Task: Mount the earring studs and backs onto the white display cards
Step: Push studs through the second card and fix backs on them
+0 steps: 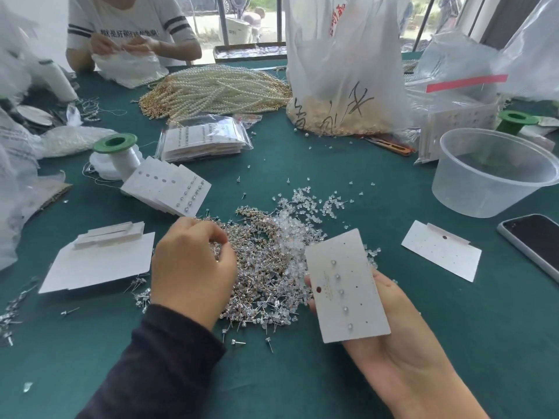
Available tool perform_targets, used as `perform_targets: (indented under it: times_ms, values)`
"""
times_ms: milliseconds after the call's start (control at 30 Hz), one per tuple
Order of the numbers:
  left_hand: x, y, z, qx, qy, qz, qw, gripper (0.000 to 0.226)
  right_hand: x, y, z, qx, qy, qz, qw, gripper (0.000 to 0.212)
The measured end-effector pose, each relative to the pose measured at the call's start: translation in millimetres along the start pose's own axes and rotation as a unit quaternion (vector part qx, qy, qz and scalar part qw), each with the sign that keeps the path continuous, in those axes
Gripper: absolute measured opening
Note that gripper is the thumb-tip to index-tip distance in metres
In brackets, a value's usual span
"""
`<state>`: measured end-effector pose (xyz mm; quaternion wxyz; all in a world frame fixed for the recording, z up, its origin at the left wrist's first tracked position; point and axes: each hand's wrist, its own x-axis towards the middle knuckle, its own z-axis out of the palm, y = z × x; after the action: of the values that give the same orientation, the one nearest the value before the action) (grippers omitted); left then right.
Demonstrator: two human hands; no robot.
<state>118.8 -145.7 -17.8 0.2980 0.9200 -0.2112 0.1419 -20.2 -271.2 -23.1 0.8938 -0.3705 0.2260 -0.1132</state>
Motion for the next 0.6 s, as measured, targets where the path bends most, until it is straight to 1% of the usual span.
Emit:
perform_targets:
  times_ms: [33,100,167,233,300,367,433,533,600]
  values:
    - [0.9,-1.3,-1.5,0.021,0.002,-0.006,1.0,0.004,0.4,0.7,0.3,-0.001,0.007,0.007,1.0,0.049]
    - [4.4,-6.1,-8.2,0.077,-0.006,-0.019,0.997,0.008,1.3,2.6,0.3,0.003,0.022,0.021,1.0,0.057]
    - [10.2,-14.2,-19.2,0.123,-0.027,-0.057,0.99,0.011,2.0,2.7,0.7,0.007,0.026,0.024,0.999,0.056]
    - [15.4,-21.2,-31.4,0.15,-0.046,-0.113,0.981,0.013,2.5,2.3,0.9,0.01,0.024,0.021,0.999,0.052]
    - [17.6,-22.0,-37.8,0.199,-0.09,-0.147,0.965,0.016,2.0,2.3,0.4,0.018,0.02,0.018,0.999,0.053]
    - [15.7,-21.2,-36.9,0.247,-0.142,-0.141,0.948,0.018,1.7,2.4,-0.1,0.023,0.018,0.016,0.999,0.054]
    - [12.8,-23.7,-34.3,0.238,-0.158,-0.135,0.949,0.02,1.6,2.7,-0.4,0.024,0.016,0.019,0.999,0.056]
    - [13.4,-27.0,-35.0,0.202,-0.135,-0.13,0.961,0.026,2.0,3.4,-1.7,0.029,0.015,0.025,0.999,0.058]
    - [12.8,-22.4,-29.6,0.181,-0.1,-0.073,0.976,0.022,1.6,3.2,-1.8,0.033,0.012,0.025,0.999,0.055]
